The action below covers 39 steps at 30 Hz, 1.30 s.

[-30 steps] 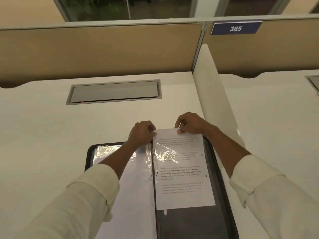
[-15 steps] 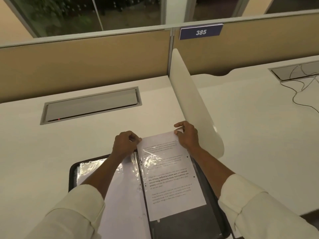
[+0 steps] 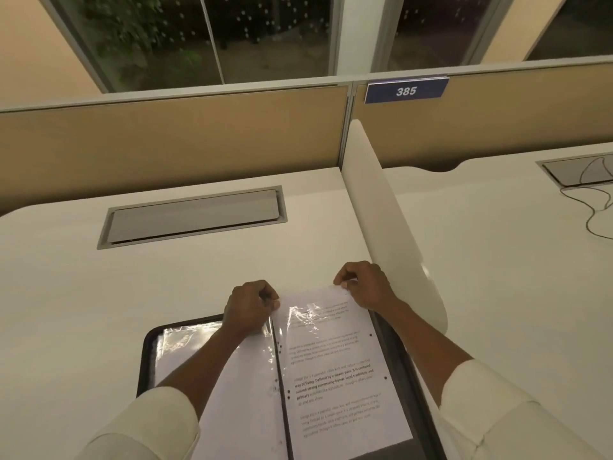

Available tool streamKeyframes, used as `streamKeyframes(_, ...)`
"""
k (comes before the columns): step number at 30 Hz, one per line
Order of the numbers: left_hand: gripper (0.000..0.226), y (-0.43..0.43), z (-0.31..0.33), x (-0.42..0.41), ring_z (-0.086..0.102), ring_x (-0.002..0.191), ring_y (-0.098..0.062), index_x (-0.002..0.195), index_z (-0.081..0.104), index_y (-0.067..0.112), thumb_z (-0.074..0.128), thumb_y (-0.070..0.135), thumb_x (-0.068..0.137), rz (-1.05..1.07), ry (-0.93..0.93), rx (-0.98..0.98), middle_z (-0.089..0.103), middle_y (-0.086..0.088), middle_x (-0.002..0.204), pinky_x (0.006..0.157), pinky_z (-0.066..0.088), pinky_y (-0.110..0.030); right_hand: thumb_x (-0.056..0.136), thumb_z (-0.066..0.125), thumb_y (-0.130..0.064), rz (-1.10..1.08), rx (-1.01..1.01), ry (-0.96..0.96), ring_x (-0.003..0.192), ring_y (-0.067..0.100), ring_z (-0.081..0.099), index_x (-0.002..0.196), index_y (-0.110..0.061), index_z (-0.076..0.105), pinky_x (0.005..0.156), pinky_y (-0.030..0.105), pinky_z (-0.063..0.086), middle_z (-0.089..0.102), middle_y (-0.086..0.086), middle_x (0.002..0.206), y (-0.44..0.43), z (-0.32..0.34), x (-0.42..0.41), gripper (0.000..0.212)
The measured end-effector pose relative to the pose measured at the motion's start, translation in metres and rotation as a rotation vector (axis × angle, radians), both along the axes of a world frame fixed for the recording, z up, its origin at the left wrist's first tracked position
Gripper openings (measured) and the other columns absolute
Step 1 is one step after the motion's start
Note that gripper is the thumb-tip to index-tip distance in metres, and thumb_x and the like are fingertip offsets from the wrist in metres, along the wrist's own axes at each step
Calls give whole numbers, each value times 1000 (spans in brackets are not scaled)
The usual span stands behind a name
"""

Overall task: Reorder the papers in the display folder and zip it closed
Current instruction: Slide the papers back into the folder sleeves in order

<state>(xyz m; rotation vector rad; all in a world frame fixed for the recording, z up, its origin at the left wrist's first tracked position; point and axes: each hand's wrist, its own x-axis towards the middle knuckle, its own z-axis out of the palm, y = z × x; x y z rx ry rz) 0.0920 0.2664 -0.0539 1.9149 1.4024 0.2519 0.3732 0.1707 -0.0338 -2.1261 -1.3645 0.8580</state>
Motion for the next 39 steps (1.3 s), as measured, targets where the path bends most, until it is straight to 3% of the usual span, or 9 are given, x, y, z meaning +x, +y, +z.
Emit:
streamKeyframes(7,18,-16,8,-2,60,80,1,77,70,31,80,19,86,2,24,64,63,14,88,70,46,-26,90,67,0,107,-15,-91,87,12,68,94,-27,75,78,34,56,73,-11,91,-2,2,4,28)
streamKeyframes(12,20,-19,7,-4,64,75,-2,74,68,32,74,17,85,12,31,32,68,16,77,70,54,-28,88,66,0,160,-66,-147,84,14,68,87,-30,77,76,33,55,72,-12,86,4,3,0,32)
streamKeyframes(18,13,-21,9,-3,63,68,-4,79,72,29,76,18,85,-5,40,6,65,13,65,65,50,-26,84,61,3,207,-124,-198,74,7,62,80,-30,75,66,27,47,66,-16,78,8,12,7,36)
streamKeyframes(22,14,-19,7,-1,65,70,-6,76,70,30,77,20,83,6,44,-29,68,13,68,66,51,-27,84,61,4,300,-186,-202,79,11,66,78,-31,72,74,36,57,69,-14,82,11,16,12,37)
streamKeyframes(25,14,-19,5,-2,67,73,-10,77,68,31,81,25,81,11,42,-57,69,11,72,71,56,-31,93,57,2,417,-327,-227,90,16,66,89,-24,73,80,33,55,64,-14,86,18,21,9,31)
streamKeyframes(28,16,-18,5,-1,67,73,-12,78,67,30,82,26,80,17,43,-59,69,10,72,72,58,-34,95,72,-25,452,-368,-238,98,18,66,93,-26,72,92,37,52,67,-10,94,23,22,-2,2)
streamKeyframes(31,16,-20,5,-1,67,72,-12,79,68,29,83,25,80,28,37,-70,68,10,71,73,58,-35,78,86,-54,514,-375,-325,96,11,58,100,-26,69,97,39,38,66,-12,100,27,23,-20,39)
streamKeyframes(39,16,-24,9,-3,67,75,-11,81,68,29,84,29,81,61,20,-77,67,11,72,74,57,-33,67,96,-40,555,-238,-257,95,14,58,108,-25,68,81,34,47,66,-9,102,27,14,-62,52)
